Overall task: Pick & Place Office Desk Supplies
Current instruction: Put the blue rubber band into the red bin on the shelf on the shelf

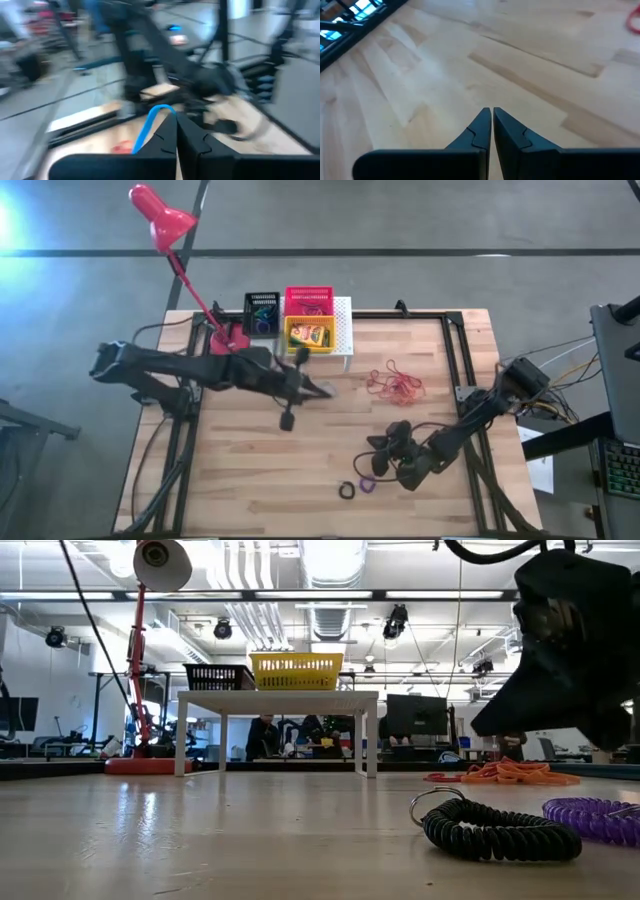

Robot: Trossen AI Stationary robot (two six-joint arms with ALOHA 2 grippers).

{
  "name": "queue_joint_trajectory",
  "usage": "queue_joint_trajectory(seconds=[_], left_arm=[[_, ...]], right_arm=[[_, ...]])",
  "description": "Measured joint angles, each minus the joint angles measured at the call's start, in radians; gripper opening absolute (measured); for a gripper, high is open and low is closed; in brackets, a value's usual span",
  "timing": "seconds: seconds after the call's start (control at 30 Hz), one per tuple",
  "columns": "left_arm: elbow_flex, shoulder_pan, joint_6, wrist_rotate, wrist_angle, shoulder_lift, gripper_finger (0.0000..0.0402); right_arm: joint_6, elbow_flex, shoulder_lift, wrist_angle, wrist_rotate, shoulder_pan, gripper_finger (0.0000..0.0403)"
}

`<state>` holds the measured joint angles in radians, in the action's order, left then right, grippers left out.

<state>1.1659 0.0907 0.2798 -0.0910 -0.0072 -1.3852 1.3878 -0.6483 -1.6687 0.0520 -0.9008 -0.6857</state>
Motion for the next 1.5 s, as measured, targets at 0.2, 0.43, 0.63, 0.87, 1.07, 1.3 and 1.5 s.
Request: queue_joint_trajectory(seconds=[0.2, 0.43, 0.63, 0.87, 1.07, 1.3, 1.5], left_arm=[[0.067, -0.009, 0.011, 0.259, -0.160, 0.084, 0.0000], [0.150, -0.104, -0.025, 0.356, -0.362, 0.104, 0.0000], [0.158, -0.240, -0.038, 0.346, -0.382, 0.119, 0.0000], [0.158, -0.482, -0.053, 0.065, -0.369, 0.083, 0.0000], [0.156, -0.652, -0.052, -0.099, -0.305, -0.002, 0.0000], [0.156, -0.728, -0.041, -0.104, -0.246, -0.116, 0.0000], [0.158, -0.748, -0.034, -0.104, -0.167, -0.222, 0.0005]], right_arm=[[-0.049, -0.036, -0.100, 0.123, 0.000, 0.005, 0.0018], [-0.115, -0.106, -0.149, 0.124, 0.002, 0.010, 0.0018], [-0.219, -0.119, -0.134, 0.125, -0.012, 0.016, 0.0018], [-0.289, -0.118, -0.118, 0.117, -0.103, 0.017, 0.0018], [-0.374, -0.118, -0.114, 0.116, -0.208, 0.035, 0.0018], [-0.401, -0.117, -0.118, 0.113, -0.209, 0.082, 0.0018], [-0.424, -0.117, -0.118, 0.111, -0.201, 0.102, 0.0018]])
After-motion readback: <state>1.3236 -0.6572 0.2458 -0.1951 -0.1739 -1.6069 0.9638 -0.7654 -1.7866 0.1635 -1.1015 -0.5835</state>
